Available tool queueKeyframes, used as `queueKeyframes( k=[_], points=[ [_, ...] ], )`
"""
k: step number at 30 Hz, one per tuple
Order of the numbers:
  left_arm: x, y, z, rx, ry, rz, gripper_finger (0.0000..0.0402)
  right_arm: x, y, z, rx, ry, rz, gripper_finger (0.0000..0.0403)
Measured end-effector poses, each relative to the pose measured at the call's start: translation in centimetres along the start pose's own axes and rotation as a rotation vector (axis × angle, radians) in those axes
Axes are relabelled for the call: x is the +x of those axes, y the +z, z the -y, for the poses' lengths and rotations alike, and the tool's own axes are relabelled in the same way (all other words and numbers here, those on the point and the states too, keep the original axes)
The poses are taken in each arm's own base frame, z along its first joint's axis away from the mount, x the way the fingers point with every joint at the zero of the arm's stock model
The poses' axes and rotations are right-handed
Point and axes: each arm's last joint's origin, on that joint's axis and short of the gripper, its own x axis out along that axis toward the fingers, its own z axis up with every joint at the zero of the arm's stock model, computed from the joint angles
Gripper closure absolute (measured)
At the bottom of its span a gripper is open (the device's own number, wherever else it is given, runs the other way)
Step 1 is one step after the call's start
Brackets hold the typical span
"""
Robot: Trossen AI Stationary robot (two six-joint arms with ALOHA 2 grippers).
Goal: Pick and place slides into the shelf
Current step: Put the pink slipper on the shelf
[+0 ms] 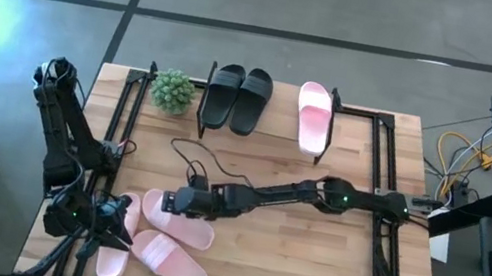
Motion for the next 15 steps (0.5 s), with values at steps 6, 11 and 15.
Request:
queueKeyframes(
  k=[6,11,15],
  points=[
    [0.0,0.0,0.0,0.002,0.003,-0.002,0.0332,0.2,1.1,0.1,-0.013,-0.006,0.048,0.0292],
    [0.0,0.0,-0.1,0.004,0.007,-0.003,0.0332,0.2,1.4,0.1,-0.022,-0.006,0.052,0.034],
    [0.0,-0.1,-0.1,0.006,0.009,-0.004,0.0332,0.2,1.4,0.1,-0.024,-0.005,0.057,0.0384]
  ],
)
